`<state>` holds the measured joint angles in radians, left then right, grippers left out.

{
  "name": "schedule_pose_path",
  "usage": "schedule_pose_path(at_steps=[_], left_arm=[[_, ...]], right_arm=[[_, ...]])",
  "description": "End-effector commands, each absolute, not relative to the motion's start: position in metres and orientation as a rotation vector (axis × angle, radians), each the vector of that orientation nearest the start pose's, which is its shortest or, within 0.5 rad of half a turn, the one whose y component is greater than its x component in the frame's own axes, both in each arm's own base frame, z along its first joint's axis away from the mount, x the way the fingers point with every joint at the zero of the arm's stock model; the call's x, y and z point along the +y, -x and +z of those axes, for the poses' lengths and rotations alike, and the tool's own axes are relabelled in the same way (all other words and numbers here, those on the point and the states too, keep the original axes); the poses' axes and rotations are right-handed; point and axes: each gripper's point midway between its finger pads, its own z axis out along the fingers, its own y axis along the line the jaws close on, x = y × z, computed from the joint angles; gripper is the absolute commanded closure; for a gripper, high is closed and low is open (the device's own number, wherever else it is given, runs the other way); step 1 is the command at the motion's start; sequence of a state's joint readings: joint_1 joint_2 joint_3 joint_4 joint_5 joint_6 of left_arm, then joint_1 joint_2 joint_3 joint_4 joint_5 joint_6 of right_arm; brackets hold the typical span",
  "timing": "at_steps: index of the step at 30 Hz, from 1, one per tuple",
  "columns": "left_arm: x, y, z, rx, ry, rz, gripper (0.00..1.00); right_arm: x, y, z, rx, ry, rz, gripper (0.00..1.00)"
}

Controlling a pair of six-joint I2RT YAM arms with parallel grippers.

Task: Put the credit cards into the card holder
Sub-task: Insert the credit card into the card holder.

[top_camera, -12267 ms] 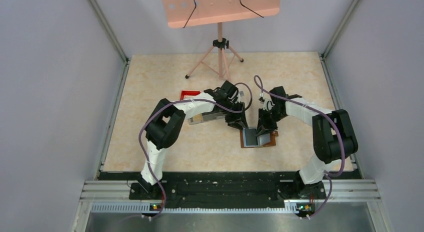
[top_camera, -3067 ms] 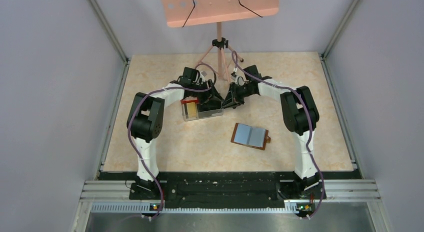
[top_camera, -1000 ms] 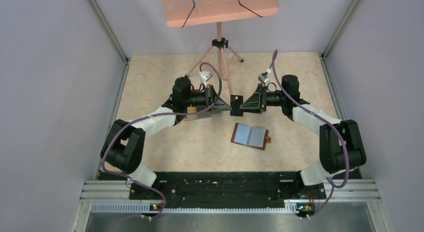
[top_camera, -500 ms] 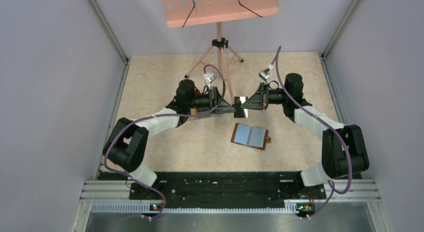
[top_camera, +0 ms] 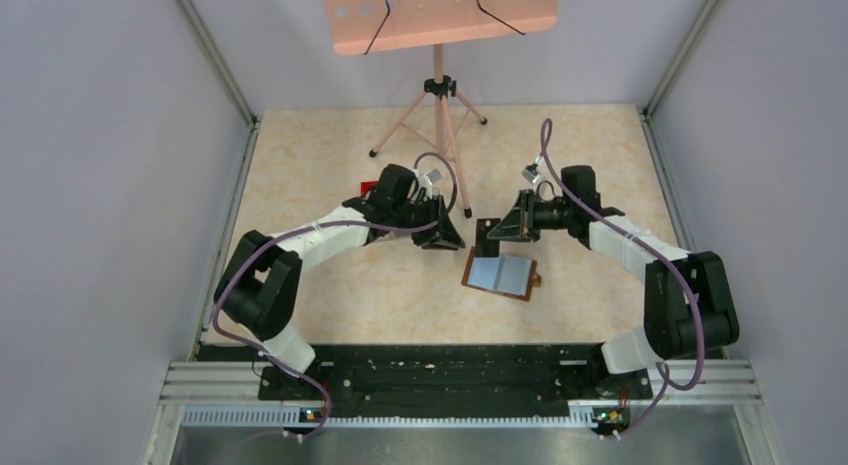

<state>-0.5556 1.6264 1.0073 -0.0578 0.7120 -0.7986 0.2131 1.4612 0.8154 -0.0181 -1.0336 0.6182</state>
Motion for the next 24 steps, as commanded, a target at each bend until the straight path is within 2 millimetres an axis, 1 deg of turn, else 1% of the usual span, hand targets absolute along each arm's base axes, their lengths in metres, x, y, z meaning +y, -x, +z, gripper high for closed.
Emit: schedule_pose_path(at_steps=[1,4,6,12,16,21,24], left_arm=[[-0.31,-0.247,0.092,2.78,-0.219,-1.07,0.66],[-0.315,-0.238,0.068,2.869,-0.192,-1.034,0.66],[-0.319,-0.235,0.057,2.903,-0.178,-1.035,0.66],[-0.329,-0.233,0.027,2.977,-0.151,-1.016,0.62],[-0.341,-0.229,0.021,2.994,-0.162,-1.07,0.61],[-0.361,-0.222,0.028,2.984,-0.206,-1.169,0.65],[-0.366,-0.22,0.033,2.97,-0.212,-1.204,0.67]], right_arm=[[0.209,-0.265,0.112,2.474,0.093,1.384,1.0],[0.203,-0.266,0.098,2.524,0.052,1.307,1.0],[0.198,-0.267,0.093,2.551,0.032,1.252,1.0],[0.179,-0.273,0.09,2.593,0.004,1.058,1.0],[0.169,-0.274,0.086,2.623,0.013,0.954,1.0],[0.164,-0.276,0.083,2.648,0.033,0.903,1.0],[0.158,-0.281,0.083,2.653,0.031,0.849,1.0]])
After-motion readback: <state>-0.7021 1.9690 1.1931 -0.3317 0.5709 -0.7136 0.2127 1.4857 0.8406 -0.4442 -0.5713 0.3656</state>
